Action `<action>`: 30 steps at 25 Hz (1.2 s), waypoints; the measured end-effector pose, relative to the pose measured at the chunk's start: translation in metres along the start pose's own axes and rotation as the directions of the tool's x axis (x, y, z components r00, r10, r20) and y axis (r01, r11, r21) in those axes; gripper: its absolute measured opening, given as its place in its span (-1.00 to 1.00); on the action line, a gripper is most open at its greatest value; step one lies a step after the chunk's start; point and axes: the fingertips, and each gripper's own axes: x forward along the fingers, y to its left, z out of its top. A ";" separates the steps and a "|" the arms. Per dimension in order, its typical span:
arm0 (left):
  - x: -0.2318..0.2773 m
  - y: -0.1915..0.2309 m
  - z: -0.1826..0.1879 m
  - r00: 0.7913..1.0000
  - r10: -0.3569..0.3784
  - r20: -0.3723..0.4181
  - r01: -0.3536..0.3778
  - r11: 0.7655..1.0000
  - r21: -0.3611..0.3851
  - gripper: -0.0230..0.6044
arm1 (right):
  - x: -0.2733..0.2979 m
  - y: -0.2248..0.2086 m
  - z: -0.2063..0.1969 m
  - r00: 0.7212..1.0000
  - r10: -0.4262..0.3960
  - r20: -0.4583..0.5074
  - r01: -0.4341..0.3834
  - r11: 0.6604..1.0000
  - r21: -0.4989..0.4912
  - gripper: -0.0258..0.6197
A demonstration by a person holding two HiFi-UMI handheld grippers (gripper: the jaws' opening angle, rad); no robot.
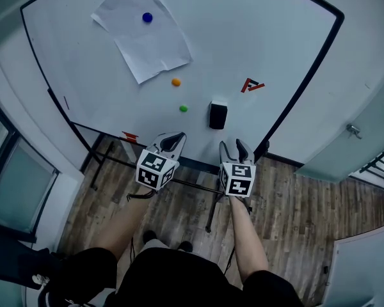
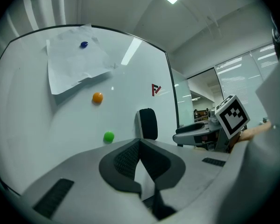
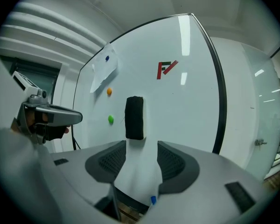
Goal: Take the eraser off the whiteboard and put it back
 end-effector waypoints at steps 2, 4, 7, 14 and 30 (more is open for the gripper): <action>-0.002 -0.004 -0.002 1.000 0.006 0.001 -0.006 1.000 0.000 -0.86 | -0.003 0.000 -0.005 1.000 0.011 0.000 -0.011 1.000 0.006 -0.27; -0.004 -0.008 -0.003 1.000 0.009 -0.001 -0.009 1.000 0.002 -0.86 | -0.006 0.001 -0.008 1.000 0.021 0.004 -0.021 1.000 0.007 -0.34; -0.006 -0.013 -0.007 1.000 0.012 -0.008 -0.012 1.000 0.005 -0.87 | -0.009 0.001 -0.014 1.000 0.031 0.005 -0.031 1.000 0.006 -0.45; -0.010 -0.018 -0.019 0.999 0.021 -0.028 -0.021 1.000 0.002 -0.86 | -0.014 0.006 -0.030 0.998 0.066 -0.009 -0.065 0.998 0.021 -0.66; -0.006 -0.021 -0.042 0.997 0.025 -0.068 -0.025 1.000 -0.011 -0.87 | -0.007 0.017 -0.056 0.988 0.146 -0.058 -0.144 0.989 0.035 -0.79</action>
